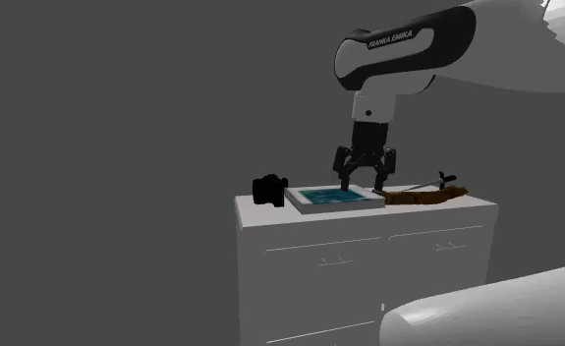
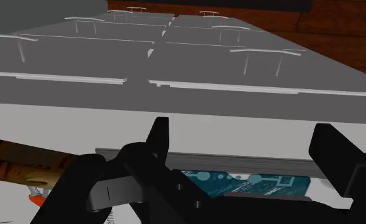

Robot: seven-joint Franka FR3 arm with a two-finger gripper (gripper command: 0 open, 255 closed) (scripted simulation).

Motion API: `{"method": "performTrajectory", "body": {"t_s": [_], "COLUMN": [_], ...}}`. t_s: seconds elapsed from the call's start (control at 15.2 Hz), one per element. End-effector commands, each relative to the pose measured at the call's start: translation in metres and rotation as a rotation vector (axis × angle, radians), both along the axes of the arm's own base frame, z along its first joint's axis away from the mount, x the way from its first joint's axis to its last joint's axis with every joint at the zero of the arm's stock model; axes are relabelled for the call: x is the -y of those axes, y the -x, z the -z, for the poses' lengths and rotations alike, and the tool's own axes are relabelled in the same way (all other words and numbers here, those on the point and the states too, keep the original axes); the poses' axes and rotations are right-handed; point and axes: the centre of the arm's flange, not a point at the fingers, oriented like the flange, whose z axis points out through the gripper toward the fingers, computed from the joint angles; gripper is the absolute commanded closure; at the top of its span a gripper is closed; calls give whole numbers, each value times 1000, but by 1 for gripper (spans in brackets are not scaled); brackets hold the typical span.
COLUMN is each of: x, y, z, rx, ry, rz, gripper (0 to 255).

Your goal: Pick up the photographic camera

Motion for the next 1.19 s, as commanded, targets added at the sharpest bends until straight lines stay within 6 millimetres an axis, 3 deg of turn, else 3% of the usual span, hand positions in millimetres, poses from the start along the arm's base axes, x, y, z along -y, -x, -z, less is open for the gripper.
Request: {"method": "performTrajectory", "body": {"t_s": [0.0, 1.12], "x": [0, -135], "y": [0, -178], "z": [0, -13], "rx": [0, 6], "ry": [0, 2], "rz": [0, 64], "gripper": [0, 0]}}
